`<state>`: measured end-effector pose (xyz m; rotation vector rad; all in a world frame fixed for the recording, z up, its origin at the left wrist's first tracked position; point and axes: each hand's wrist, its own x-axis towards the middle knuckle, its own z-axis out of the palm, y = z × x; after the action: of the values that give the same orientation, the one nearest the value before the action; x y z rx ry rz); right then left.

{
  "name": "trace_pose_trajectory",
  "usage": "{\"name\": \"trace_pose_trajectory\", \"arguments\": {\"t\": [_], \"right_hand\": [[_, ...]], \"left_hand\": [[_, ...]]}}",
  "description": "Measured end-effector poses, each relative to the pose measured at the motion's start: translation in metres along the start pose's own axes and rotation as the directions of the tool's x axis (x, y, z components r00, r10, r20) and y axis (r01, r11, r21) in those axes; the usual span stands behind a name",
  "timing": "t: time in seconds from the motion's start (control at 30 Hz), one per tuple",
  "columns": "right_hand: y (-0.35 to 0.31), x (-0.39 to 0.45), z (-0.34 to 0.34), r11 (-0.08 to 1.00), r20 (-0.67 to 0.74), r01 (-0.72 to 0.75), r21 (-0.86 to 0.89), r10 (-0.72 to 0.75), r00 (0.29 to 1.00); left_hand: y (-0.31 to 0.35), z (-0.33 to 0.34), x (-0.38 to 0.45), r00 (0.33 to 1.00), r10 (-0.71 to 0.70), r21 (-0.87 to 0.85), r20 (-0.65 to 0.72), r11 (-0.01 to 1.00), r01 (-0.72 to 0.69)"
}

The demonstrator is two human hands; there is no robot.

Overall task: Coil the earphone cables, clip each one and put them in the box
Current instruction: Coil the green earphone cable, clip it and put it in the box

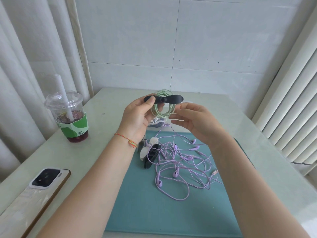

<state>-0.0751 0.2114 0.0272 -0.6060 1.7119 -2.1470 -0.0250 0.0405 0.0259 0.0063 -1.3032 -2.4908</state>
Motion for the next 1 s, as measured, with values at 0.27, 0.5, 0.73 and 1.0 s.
{"name": "trace_pose_trajectory", "arguments": {"t": [0.27,0.5,0.73,1.0], "right_hand": [[-0.009,-0.005,-0.01,0.996,0.23,-0.083,-0.018,0.085,0.969],[-0.016,-0.008,-0.015,0.992,0.193,-0.079,-0.102,0.098,0.976],[-0.02,-0.009,-0.016,0.993,0.136,-0.039,-0.107,0.054,0.989],[-0.021,-0.009,-0.01,0.986,0.004,0.035,-0.162,-0.035,0.999]], "left_hand": [[0.008,-0.007,-0.009,0.905,-0.198,0.22,0.378,0.968,0.12],[0.007,-0.011,-0.006,0.919,-0.247,0.332,0.309,0.933,0.139],[0.008,-0.012,-0.003,0.956,-0.21,0.407,0.204,0.906,0.112],[0.008,-0.009,-0.002,0.984,-0.156,0.287,0.081,0.949,0.127]]}}
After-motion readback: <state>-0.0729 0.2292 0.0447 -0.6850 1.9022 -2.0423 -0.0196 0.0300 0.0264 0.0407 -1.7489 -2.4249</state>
